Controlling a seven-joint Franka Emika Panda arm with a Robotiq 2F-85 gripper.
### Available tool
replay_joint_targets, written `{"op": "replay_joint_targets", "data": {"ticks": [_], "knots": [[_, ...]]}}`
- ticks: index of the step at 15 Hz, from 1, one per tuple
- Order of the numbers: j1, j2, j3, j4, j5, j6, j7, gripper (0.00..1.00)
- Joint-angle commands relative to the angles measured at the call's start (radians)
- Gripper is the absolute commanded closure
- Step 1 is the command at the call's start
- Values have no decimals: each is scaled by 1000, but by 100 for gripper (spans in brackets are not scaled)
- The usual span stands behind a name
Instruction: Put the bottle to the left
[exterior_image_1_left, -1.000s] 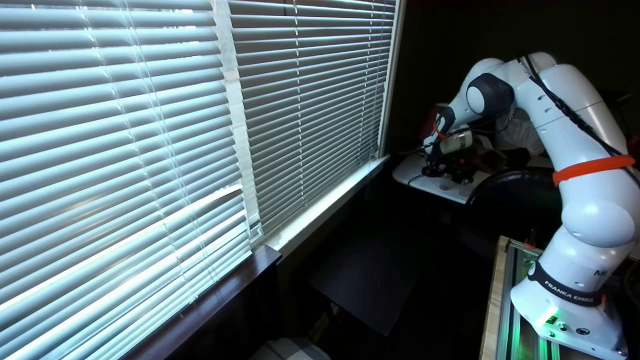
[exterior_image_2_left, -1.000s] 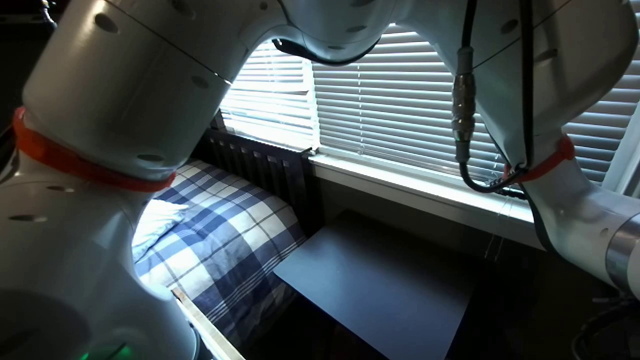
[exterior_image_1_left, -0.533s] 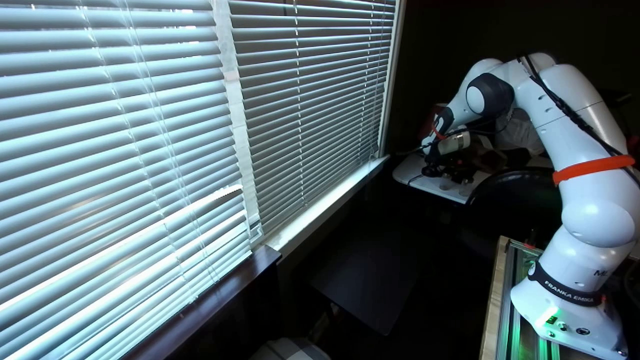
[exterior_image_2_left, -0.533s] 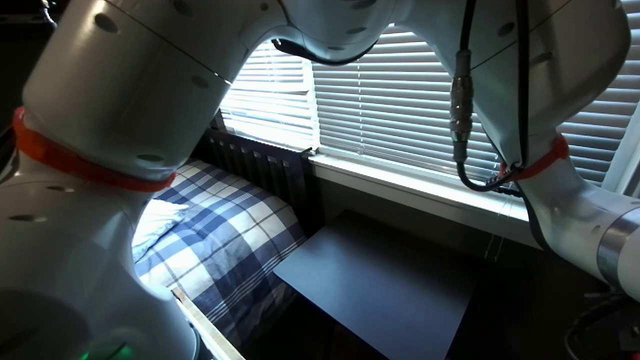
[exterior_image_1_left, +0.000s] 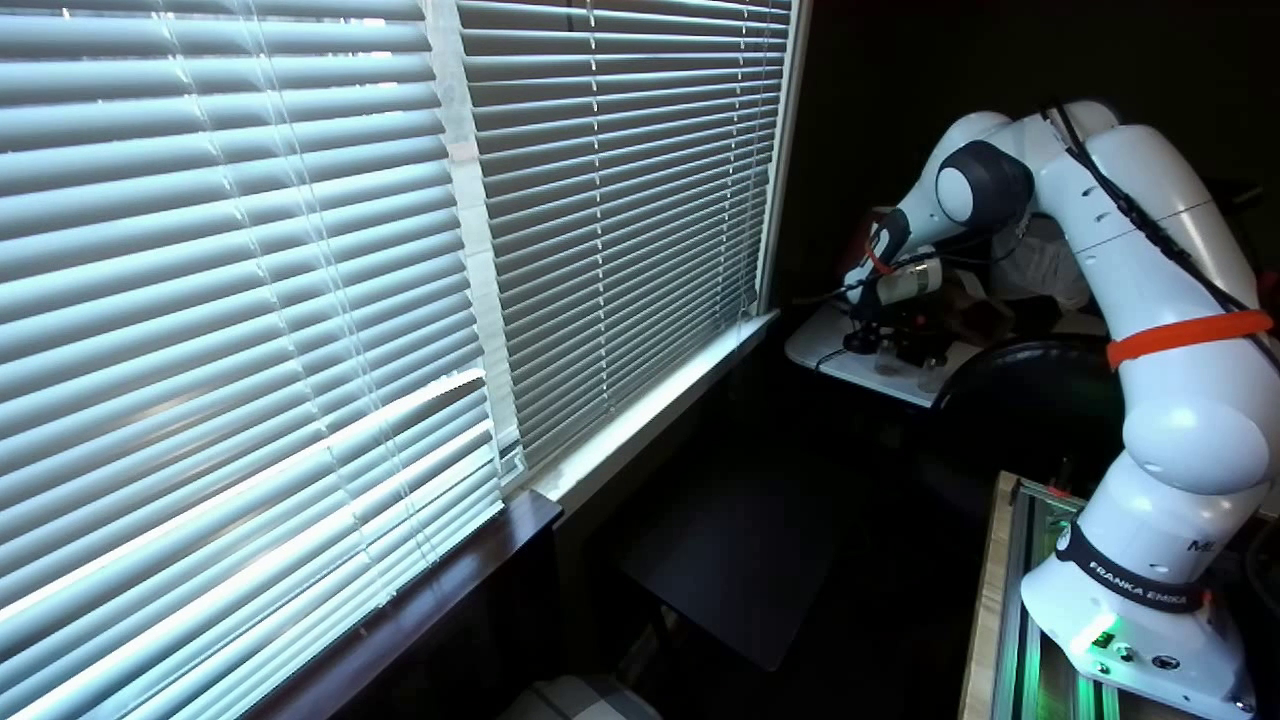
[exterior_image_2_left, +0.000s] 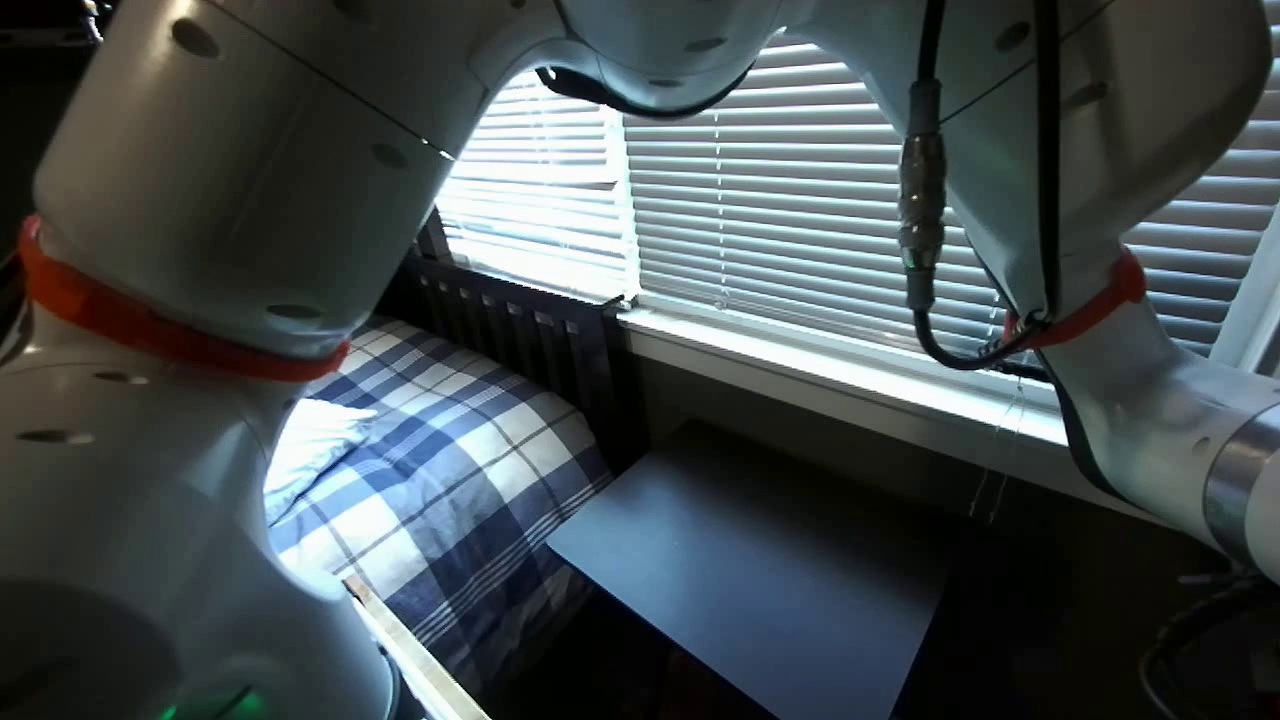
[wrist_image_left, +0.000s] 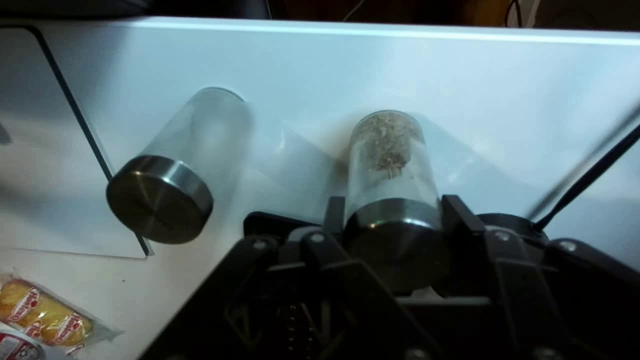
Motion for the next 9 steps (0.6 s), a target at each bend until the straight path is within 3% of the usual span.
{"op": "replay_joint_targets", "data": {"ticks": [1, 4, 9], "knots": [[-9, -115, 12, -84, 34, 37, -79, 75], [-17, -206, 29, -141, 44, 61, -158, 75], [-25, -411, 111, -327, 65, 180, -412, 75]]}}
